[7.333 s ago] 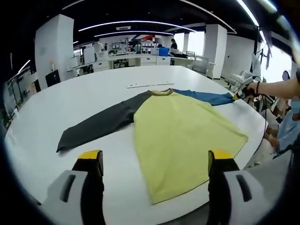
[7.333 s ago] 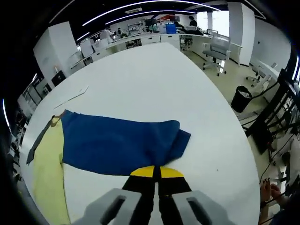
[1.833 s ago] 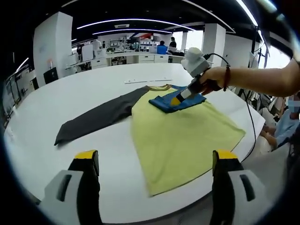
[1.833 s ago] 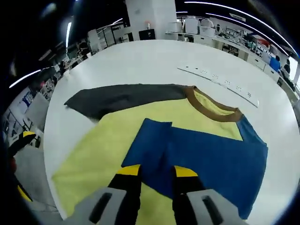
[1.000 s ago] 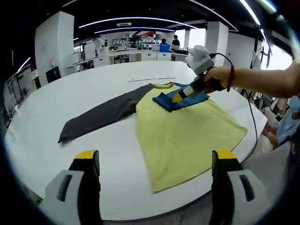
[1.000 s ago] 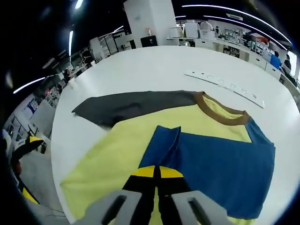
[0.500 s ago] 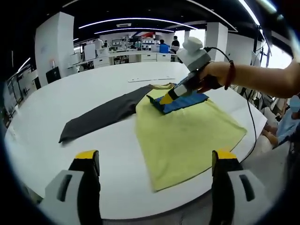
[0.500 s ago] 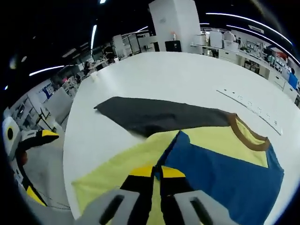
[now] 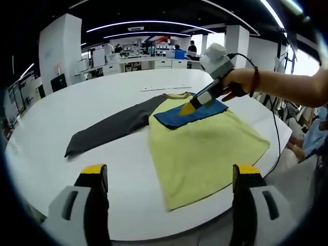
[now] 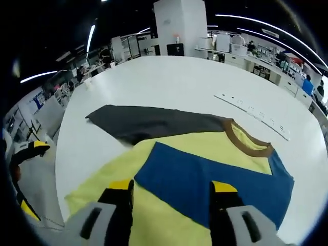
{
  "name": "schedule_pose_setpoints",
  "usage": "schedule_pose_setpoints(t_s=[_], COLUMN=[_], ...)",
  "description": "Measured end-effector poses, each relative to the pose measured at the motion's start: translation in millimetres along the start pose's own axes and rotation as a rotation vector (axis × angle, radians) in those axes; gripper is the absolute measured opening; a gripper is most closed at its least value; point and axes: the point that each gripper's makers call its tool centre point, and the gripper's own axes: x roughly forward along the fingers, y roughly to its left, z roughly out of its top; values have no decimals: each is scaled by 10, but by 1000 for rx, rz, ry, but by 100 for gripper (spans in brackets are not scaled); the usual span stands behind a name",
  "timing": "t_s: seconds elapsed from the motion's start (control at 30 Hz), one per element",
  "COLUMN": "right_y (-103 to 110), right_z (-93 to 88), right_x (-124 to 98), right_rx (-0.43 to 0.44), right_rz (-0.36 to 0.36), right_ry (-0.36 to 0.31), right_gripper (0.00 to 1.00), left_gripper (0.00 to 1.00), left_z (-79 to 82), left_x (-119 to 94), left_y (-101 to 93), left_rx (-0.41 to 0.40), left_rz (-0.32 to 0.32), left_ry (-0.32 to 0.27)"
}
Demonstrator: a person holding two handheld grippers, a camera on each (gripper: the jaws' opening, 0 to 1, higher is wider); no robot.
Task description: Fold the garment on the visible template until the final outline fits inside the template.
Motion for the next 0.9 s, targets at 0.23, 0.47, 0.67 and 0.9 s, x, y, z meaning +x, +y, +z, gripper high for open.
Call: schedule_pose_setpoints(t_s=[0.23,0.47,0.67,0.9], right_y=[-323,-633,-946,-1268], right_z=[-243,-492,-719,-952], right_x=[-160,-319,-515,-713], right_rx=[66,112,143,175], right_rz=[-41,-82,-136,-195], right_ry=[29,36,40,43], right_gripper=[70,75,74,70], left_gripper=[99,99,99,99], left_z=[45,80,82,94], left_x=[22,39,62,64], left_y=[-26,-40,-80,-99], left_rx=[3,11,18,24], left_rz=[-5,-10,-21,-23], left_ry=[-8,-10,-4,-4])
